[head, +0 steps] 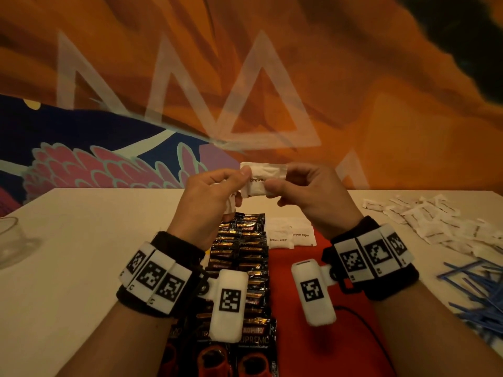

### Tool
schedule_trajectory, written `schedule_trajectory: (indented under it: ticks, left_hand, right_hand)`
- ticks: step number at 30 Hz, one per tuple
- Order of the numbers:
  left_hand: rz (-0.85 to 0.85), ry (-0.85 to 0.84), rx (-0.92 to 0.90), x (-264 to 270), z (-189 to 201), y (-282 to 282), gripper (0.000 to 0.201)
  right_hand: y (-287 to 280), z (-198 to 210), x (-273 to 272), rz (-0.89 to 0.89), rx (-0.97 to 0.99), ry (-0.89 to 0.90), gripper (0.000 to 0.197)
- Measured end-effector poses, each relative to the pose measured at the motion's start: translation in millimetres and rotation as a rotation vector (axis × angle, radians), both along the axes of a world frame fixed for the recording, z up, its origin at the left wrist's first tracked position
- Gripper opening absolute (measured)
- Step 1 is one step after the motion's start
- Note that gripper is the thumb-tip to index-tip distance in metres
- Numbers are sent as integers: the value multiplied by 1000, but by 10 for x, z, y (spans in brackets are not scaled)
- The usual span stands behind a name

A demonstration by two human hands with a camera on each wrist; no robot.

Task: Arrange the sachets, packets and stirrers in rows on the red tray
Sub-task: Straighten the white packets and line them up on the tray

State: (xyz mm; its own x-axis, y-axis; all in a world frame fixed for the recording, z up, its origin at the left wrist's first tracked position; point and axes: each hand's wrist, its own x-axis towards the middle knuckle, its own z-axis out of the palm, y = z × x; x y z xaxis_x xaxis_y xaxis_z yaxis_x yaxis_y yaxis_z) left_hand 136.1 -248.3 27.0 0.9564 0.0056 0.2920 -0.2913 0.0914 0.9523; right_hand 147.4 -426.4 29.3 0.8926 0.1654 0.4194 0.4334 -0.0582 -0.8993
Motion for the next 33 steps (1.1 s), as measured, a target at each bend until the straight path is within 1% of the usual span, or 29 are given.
schedule_trajectory:
  ticks: [1,3,5,7,10,11,14,15,17,20,24,30,33]
  left_hand:
    - [11,1,2,9,-5,-1,32]
    - [45,-8,26,29,-16,-4,20]
    - [74,-9,28,46,-23,1,10]
    - [92,2,15,54,-14,16,9]
    - [89,14,-27,65,25,71,10]
    - [82,19,-45,69,34,89,10]
    - [67,27,-66,68,47,114,10]
    - [63,24,-61,64,51,113,10]
    - [54,16,-51,59,55,109,10]
    - [42,15,-52,56,65,109,10]
    - [22,13,-49,43,66,105,10]
    - [13,17,-43,54,61,115,8]
    - [9,20,-36,52,64,113,8]
  right_hand:
    - [-7,-4,4,4,-6,9,12]
    - [-12,-15,22,12,-5,30,16]
    - [-23,-16,35,4,-19,38,10]
    - [-73,-26,61,-14,-63,47,3]
    - [-226,-126,194,-54,-136,144,12]
    - [-290,-175,263,-82,-207,190,14]
    - [-487,-340,469,-173,-550,322,17]
    - [-544,-383,514,-194,-635,367,21]
    - [-634,-450,570,-225,-722,445,28]
    - [-688,-506,605,-237,-776,515,31]
    - [-674,-545,635,-230,-848,552,31]
    - [-624,-592,676,-315,-1041,534,24]
    - [-584,-611,681,-346,-1188,507,33]
